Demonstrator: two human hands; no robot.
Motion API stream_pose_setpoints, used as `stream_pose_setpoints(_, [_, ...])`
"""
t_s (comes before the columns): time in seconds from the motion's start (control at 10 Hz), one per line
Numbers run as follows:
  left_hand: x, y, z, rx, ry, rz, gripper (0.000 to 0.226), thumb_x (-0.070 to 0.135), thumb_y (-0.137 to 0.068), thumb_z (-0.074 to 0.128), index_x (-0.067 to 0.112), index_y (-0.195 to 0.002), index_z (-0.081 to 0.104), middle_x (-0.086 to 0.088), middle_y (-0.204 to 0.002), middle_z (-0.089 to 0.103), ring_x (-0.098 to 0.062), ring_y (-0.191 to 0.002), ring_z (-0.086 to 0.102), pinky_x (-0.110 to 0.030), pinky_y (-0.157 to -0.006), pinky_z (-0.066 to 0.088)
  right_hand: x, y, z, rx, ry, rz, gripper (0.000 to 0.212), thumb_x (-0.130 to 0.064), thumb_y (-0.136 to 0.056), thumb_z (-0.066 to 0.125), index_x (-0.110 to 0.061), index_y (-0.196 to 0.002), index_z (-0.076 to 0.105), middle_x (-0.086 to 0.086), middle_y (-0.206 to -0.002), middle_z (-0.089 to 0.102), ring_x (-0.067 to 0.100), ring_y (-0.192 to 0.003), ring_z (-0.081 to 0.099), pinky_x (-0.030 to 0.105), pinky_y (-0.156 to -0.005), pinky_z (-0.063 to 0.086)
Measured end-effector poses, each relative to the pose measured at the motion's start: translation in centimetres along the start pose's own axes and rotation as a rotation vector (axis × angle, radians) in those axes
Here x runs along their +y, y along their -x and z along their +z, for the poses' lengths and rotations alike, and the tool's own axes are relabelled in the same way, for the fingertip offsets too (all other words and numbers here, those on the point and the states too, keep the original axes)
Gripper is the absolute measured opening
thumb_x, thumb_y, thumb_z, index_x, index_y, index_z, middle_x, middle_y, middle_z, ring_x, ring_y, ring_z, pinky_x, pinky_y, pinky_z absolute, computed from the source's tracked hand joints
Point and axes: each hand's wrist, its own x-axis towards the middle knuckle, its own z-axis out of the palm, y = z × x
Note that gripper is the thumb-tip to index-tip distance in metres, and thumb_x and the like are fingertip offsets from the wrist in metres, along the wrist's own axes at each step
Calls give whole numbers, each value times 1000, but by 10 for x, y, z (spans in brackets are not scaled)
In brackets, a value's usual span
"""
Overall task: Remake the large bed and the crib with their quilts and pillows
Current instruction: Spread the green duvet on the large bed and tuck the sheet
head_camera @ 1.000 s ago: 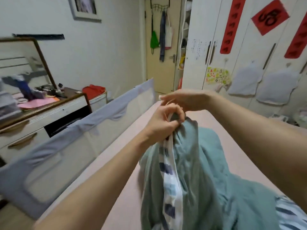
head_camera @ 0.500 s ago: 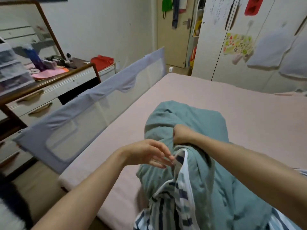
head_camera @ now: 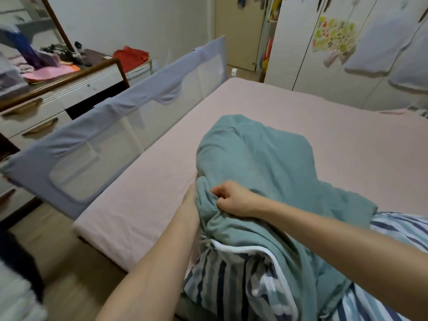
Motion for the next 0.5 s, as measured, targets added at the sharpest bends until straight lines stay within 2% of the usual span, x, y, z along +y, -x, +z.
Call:
stream_pose_setpoints(0.1, [23,4,-9,46,21,190,8,6,-85,52,3,-83,60,-15,-106,63,-25,-89,56,-31,-77,49,19,2,-2,-106,252,42,24,2,-78,48,-17,-64,46,4,-72,52,13,-70,47,25,-62,32])
stream_pose_setpoints(0.2, [27,12,-18,132,30,436,10,-6,-75,56,0,-76,65,-10,-74,65,-21,-70,56,-19,-53,47,21,-17,-29,126,200,108,22,1,-78,51,-20,-74,56,2,-77,59,17,-74,53,25,-67,38])
stream_pose_setpoints(0.3, [28,33,-16,56,-205,732,17,10,-73,63,0,-83,72,-8,-80,70,-15,-74,61,-32,-70,53,10,-53,-57,287,231,49,33,-2,-81,55,-10,-113,56,9,-105,62,21,-94,58,27,-82,43])
stream_pose_setpoints(0.4, [50,64,-16,100,-347,1008,14,13,-82,60,7,-87,72,-3,-81,71,-10,-74,62,-29,-73,52,-8,-87,-71,-9,469,-67,59,-6,-81,62,-13,-137,42,11,-136,49,25,-125,46,30,-103,34])
stream_pose_setpoints(0.5, [77,106,-21,143,-467,1302,19,15,-84,54,3,-81,68,-3,-66,61,-7,-56,49,-24,-57,43,-32,-105,-80,-179,607,-83,63,-15,-87,64,-10,-143,36,11,-146,40,25,-135,36,33,-111,28])
